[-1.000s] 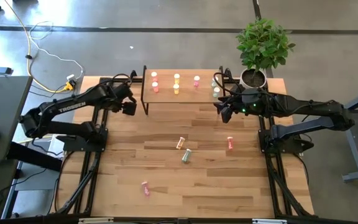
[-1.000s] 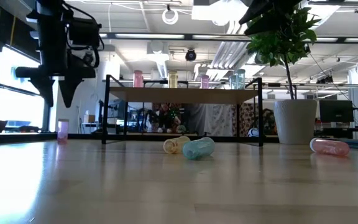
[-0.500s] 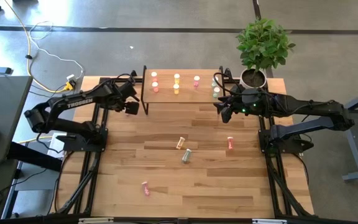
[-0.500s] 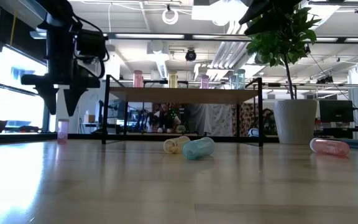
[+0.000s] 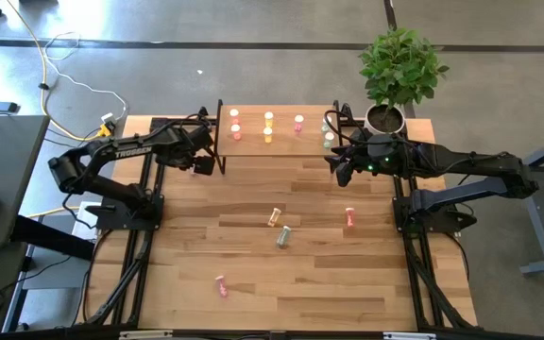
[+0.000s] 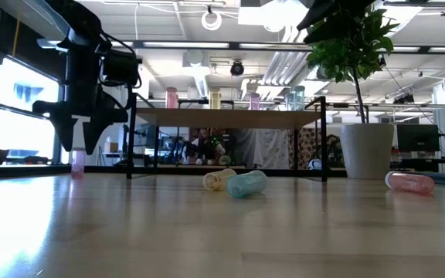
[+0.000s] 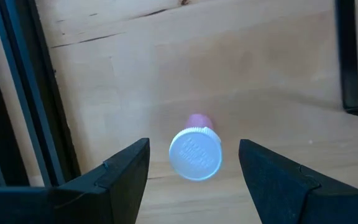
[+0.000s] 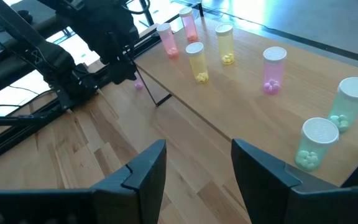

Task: Pick and place medicine bottles onto shelf by color
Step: Put the top purple pill bottle on the shelf aligned with the purple pill bottle

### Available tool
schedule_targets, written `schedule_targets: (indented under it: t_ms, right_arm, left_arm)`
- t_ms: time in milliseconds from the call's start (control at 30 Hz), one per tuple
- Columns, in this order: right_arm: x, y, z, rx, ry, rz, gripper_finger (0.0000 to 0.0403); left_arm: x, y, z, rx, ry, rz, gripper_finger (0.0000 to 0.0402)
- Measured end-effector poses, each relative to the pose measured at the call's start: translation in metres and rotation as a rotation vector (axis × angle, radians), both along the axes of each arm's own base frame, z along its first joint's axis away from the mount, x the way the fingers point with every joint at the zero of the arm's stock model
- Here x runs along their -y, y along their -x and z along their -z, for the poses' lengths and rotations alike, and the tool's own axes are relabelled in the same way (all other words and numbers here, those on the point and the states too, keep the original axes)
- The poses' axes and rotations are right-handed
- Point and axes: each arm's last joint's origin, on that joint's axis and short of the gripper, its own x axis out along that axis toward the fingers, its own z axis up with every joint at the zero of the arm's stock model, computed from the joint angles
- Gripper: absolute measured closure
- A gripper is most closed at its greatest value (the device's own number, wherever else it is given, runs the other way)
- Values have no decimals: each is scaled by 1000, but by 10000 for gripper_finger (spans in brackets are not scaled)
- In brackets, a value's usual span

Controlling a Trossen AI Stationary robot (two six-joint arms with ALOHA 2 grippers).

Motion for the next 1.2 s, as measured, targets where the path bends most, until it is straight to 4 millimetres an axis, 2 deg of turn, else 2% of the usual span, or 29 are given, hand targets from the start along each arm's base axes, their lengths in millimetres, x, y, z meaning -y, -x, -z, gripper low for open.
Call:
schedule_targets:
  t_ms: [233, 600, 733, 1000, 1200]
  right_arm:
    - [0, 0, 0, 0, 0, 0, 231]
    - [0, 0, 0, -8, 15, -9, 231]
    - [0, 0, 0, -8, 15, -9, 231]
    - [0, 0, 0, -9, 17, -10, 231]
    - [0, 0, 0, -9, 18, -10, 231]
  left_arm:
    - [-1, -1, 2, -16, 6, 8, 170]
    - [-1, 0, 2, -26, 11, 51, 267]
    - [-1, 0, 2, -27, 15, 67, 288]
    - [1, -1, 2, 0, 55, 99, 286]
    - [14, 9, -8, 16, 147, 117, 285]
